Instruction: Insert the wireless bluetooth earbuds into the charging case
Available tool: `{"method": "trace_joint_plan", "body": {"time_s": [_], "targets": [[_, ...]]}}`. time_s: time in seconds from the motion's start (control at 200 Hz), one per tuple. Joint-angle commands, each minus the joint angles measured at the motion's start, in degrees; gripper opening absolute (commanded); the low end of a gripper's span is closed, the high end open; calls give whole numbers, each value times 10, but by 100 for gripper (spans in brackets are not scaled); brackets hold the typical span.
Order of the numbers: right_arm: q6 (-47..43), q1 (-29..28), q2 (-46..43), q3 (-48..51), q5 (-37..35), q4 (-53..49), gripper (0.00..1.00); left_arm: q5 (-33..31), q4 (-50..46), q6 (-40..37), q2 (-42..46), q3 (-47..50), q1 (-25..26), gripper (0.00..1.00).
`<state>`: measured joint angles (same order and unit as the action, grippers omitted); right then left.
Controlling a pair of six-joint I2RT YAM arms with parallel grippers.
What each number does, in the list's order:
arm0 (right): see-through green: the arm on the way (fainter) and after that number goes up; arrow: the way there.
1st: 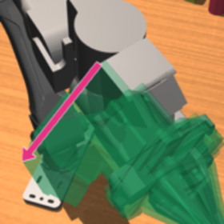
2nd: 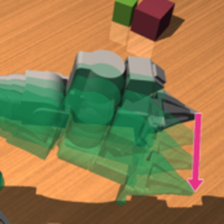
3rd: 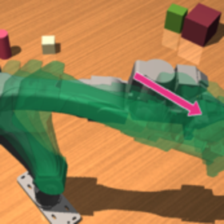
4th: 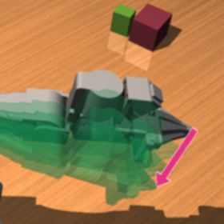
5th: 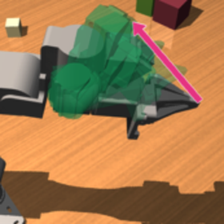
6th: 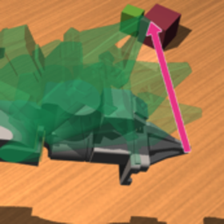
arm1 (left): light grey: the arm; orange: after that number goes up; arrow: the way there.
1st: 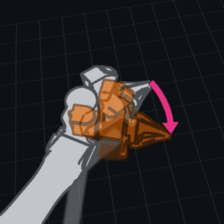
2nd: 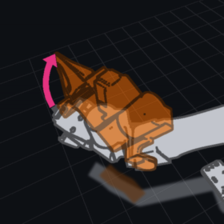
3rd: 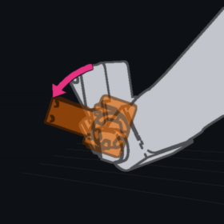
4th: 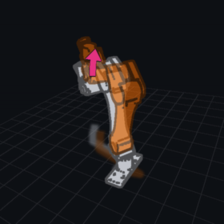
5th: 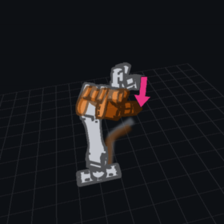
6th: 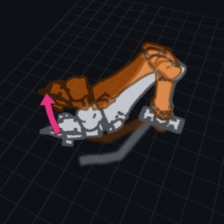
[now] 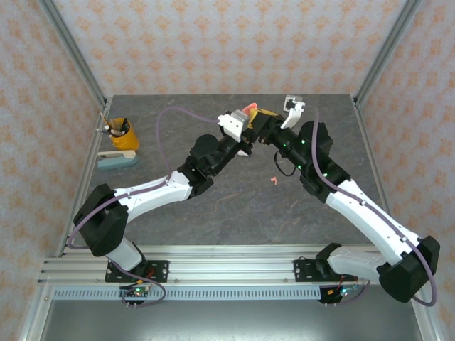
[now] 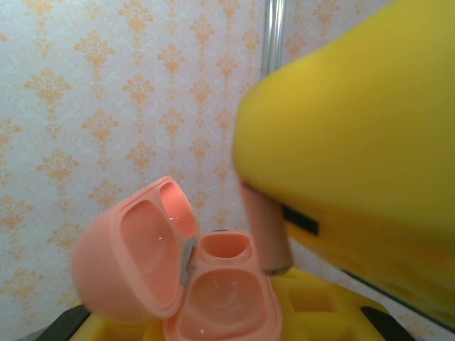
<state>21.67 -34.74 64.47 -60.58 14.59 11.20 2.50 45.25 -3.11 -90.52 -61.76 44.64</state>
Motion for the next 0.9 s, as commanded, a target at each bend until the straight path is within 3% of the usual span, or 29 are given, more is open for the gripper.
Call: {"method": "trace_joint_plan", "body": {"time_s": [0.0, 0.896], "targets": [[0, -3, 7, -23, 3, 19, 19, 6, 25, -9, -3, 3, 6, 0], [-55, -3, 9, -29, 60, -70, 19, 0, 14, -25, 0, -14, 6, 0]]}}
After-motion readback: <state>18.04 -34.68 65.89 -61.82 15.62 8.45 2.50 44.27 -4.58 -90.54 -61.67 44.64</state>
